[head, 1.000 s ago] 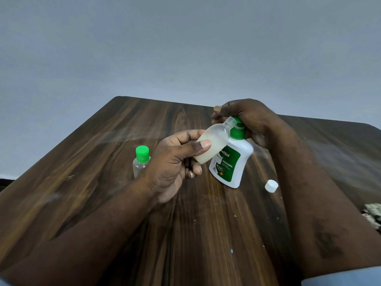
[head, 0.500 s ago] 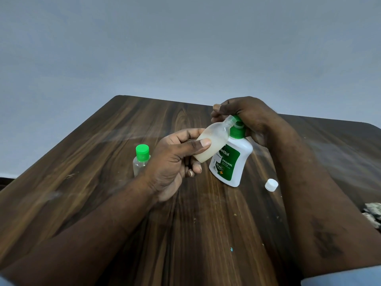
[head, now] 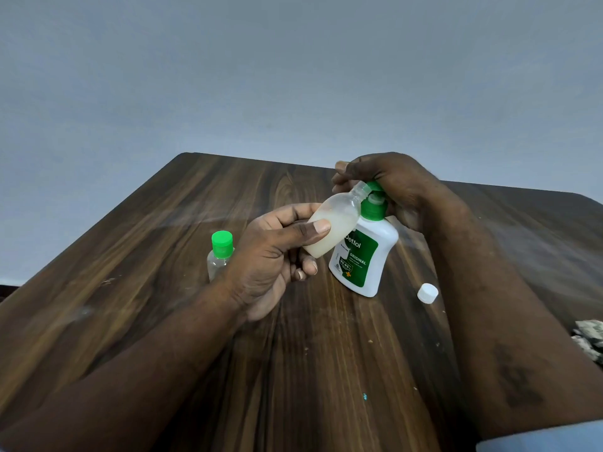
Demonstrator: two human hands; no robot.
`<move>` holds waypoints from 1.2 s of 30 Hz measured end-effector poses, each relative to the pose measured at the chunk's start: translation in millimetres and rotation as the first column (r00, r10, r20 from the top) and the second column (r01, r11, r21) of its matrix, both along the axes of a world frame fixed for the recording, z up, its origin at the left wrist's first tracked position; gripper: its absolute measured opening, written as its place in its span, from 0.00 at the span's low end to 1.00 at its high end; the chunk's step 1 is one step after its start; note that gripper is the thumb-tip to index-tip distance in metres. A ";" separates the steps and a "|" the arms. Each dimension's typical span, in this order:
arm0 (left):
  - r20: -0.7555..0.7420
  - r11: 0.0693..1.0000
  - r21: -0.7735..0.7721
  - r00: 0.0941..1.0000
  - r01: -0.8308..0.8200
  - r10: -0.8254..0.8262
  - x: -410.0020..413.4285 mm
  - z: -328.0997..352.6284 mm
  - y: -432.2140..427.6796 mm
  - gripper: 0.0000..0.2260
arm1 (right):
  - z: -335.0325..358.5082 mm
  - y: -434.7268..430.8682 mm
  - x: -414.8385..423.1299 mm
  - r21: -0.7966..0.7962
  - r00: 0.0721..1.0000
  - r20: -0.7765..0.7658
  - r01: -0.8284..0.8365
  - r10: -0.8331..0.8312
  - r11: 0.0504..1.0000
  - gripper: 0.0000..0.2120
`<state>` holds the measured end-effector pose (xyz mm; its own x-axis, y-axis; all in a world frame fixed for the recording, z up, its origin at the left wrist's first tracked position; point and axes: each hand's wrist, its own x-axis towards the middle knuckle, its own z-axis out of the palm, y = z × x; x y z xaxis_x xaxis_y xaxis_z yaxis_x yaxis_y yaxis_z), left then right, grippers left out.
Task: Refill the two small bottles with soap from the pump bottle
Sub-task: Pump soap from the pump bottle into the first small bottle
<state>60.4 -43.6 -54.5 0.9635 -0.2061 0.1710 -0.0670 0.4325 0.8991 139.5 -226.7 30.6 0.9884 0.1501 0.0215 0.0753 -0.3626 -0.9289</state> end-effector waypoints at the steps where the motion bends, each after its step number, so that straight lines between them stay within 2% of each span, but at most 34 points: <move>1: -0.001 1.000 -0.001 1.000 -0.001 0.001 -0.1 0.1 0.2 0.19 | -0.5 0.3 0.1 -0.002 1.000 -0.006 0.001 -0.001 1.000 0.09; 7: -0.003 1.000 0.002 1.000 -0.002 0.002 0.3 -2.3 0.6 0.18 | -4.5 1.0 -2.3 0.014 0.999 -0.039 -0.007 0.008 1.000 0.08; 16: -0.007 1.000 0.007 1.000 -0.003 0.003 0.0 -1.0 -0.8 0.19 | -0.6 1.9 -0.6 -0.010 1.000 0.001 -0.029 0.029 1.000 0.09; 19: -0.004 1.000 0.005 1.000 0.000 0.000 0.0 -0.5 -1.2 0.19 | 0.2 1.2 -1.0 -0.016 0.999 0.013 -0.028 0.029 0.999 0.12; 22: -0.003 1.000 0.003 1.000 -0.008 0.008 0.0 -1.2 -0.8 0.19 | -2.5 0.2 2.1 -0.026 1.000 -0.002 -0.022 0.022 0.999 0.09; 29: -0.011 1.000 0.003 1.000 -0.002 0.002 -0.3 -1.2 -0.8 0.19 | -5.1 -1.7 2.1 -0.015 0.999 -0.024 -0.033 0.033 0.999 0.11; 36: -0.003 1.000 -0.006 1.000 0.007 -0.007 -0.7 -0.2 -0.4 0.18 | 1.7 -0.4 -3.3 -0.046 1.000 0.025 -0.013 0.014 0.999 0.11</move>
<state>59.8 -44.0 -54.7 0.9625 -0.2118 0.1695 -0.0614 0.4383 0.8967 136.2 -227.1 32.2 0.9856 0.1647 0.0388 0.1033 -0.4039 -0.9089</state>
